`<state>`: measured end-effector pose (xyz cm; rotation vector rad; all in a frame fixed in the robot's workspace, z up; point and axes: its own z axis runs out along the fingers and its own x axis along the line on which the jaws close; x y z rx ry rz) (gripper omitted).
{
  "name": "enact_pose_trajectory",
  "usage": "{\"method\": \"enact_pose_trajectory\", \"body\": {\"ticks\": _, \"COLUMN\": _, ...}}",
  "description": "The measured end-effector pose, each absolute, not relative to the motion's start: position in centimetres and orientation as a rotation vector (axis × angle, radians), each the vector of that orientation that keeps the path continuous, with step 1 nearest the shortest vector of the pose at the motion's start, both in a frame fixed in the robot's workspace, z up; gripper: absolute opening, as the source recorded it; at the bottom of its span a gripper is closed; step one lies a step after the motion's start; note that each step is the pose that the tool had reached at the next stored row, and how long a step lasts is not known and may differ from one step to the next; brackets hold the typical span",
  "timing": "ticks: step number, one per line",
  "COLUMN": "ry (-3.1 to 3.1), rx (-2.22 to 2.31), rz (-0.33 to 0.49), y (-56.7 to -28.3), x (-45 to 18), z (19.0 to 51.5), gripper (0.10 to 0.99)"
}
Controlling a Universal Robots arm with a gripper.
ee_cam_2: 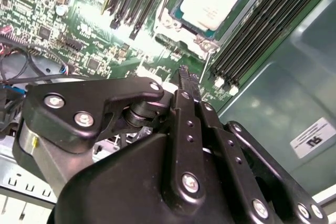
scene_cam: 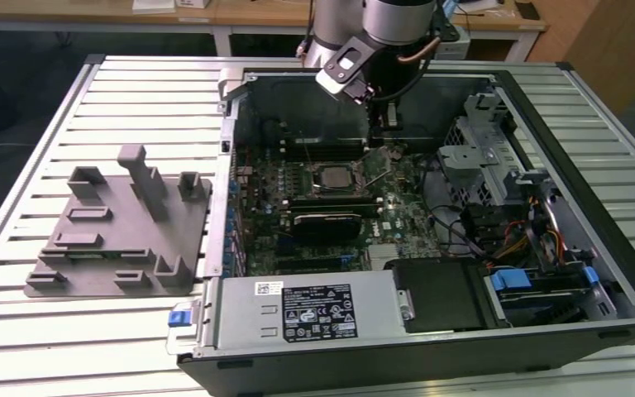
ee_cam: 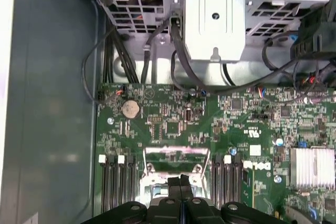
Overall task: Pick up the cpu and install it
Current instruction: 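Close the cpu cover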
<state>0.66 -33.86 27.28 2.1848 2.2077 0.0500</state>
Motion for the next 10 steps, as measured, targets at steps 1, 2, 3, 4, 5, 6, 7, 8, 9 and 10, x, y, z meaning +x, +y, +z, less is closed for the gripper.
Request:
{"method": "enact_pose_trajectory", "body": {"ticks": 1, "ry": 2.208, "rx": 2.185, "rz": 0.050, "y": -33.9, "x": 0.8, "z": 27.3, "gripper": 0.106}}
{"method": "enact_pose_trajectory", "body": {"ticks": 2, "ry": 2.208, "rx": 2.185, "rz": 0.050, "y": -33.9, "x": 1.0, "z": 27.3, "gripper": 0.106}}
{"method": "enact_pose_trajectory", "body": {"ticks": 3, "ry": 2.208, "rx": 2.185, "rz": 0.050, "y": -33.9, "x": 1.1, "z": 27.3, "gripper": 0.106}}
{"method": "enact_pose_trajectory", "body": {"ticks": 4, "ry": 2.208, "rx": 2.185, "rz": 0.050, "y": -33.9, "x": 1.3, "z": 27.3, "gripper": 0.106}}
{"method": "enact_pose_trajectory", "body": {"ticks": 5, "ry": 2.208, "rx": 2.185, "rz": 0.050, "y": -33.9, "x": 1.5, "z": 27.3, "gripper": 0.106}}
{"method": "enact_pose_trajectory", "body": {"ticks": 6, "ry": 2.208, "rx": 2.185, "rz": 0.050, "y": -33.9, "x": 1.6, "z": 27.3, "gripper": 0.106}}
{"method": "enact_pose_trajectory", "body": {"ticks": 7, "ry": 2.208, "rx": 2.185, "rz": 0.050, "y": -33.9, "x": 1.8, "z": 27.3, "gripper": 0.106}}
{"method": "enact_pose_trajectory", "body": {"ticks": 8, "ry": 2.208, "rx": 2.185, "rz": 0.050, "y": -33.9, "x": 2.0, "z": 27.3, "gripper": 0.106}}
{"method": "enact_pose_trajectory", "body": {"ticks": 9, "ry": 2.208, "rx": 2.185, "rz": 0.050, "y": -33.9, "x": 2.1, "z": 27.3, "gripper": 0.106}}
{"method": "enact_pose_trajectory", "body": {"ticks": 10, "ry": 2.208, "rx": 2.185, "rz": 0.050, "y": -33.9, "x": 2.3, "z": 27.3, "gripper": 0.106}}
